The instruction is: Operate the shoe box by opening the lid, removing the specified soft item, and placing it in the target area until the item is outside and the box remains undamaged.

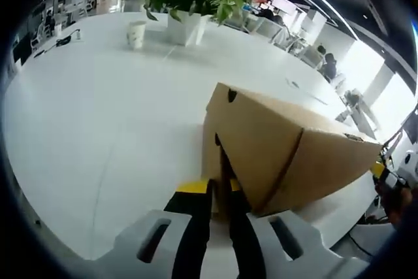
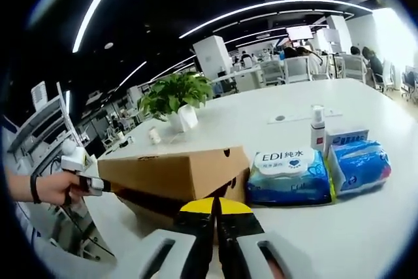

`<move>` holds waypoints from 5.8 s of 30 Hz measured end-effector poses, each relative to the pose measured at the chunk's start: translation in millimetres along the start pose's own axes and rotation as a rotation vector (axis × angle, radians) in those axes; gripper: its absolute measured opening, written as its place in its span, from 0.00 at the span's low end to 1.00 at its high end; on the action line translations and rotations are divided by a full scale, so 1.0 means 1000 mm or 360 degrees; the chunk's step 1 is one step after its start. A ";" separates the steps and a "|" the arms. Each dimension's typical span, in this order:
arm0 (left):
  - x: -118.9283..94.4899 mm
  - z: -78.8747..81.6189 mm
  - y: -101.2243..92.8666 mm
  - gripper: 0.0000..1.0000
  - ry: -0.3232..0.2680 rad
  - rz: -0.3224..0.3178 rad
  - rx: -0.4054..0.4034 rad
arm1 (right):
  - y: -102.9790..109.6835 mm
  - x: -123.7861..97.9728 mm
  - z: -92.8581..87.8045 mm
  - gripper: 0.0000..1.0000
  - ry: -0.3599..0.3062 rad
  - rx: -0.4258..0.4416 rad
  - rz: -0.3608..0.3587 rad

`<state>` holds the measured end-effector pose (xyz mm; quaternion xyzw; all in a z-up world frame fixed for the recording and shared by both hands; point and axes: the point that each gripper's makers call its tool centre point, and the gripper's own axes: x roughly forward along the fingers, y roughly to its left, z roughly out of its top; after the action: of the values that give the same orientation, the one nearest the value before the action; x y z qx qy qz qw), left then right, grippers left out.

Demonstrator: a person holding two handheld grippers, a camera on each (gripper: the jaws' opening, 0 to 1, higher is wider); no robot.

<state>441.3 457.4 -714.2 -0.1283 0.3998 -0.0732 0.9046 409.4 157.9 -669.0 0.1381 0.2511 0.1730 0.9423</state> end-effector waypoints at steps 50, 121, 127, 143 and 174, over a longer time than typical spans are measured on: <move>-0.039 -0.002 0.008 0.09 -0.0118 -0.0001 0.0198 | 0.004 0.002 -0.020 0.00 0.0081 0.0077 0.0055; -0.012 -0.001 -0.008 0.29 -0.0074 -0.0202 -0.0074 | 0.012 0.037 -0.038 0.28 0.0259 0.0246 0.0026; -0.006 0.010 -0.003 0.29 -0.0078 -0.0188 -0.0073 | 0.015 0.049 -0.032 0.28 0.0265 0.0250 0.0022; 0.035 0.054 -0.008 0.29 -0.0127 -0.0146 -0.0065 | -0.005 0.091 -0.001 0.28 0.0379 0.0195 0.0005; 0.035 0.071 -0.024 0.31 -0.0175 -0.0135 0.0058 | -0.036 0.059 0.023 0.31 0.0236 0.0208 0.0025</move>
<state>517.0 438.2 -686.1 -0.1324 0.3424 -0.1116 0.9235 478.9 144.8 -687.5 0.1882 0.3299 0.1733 0.9087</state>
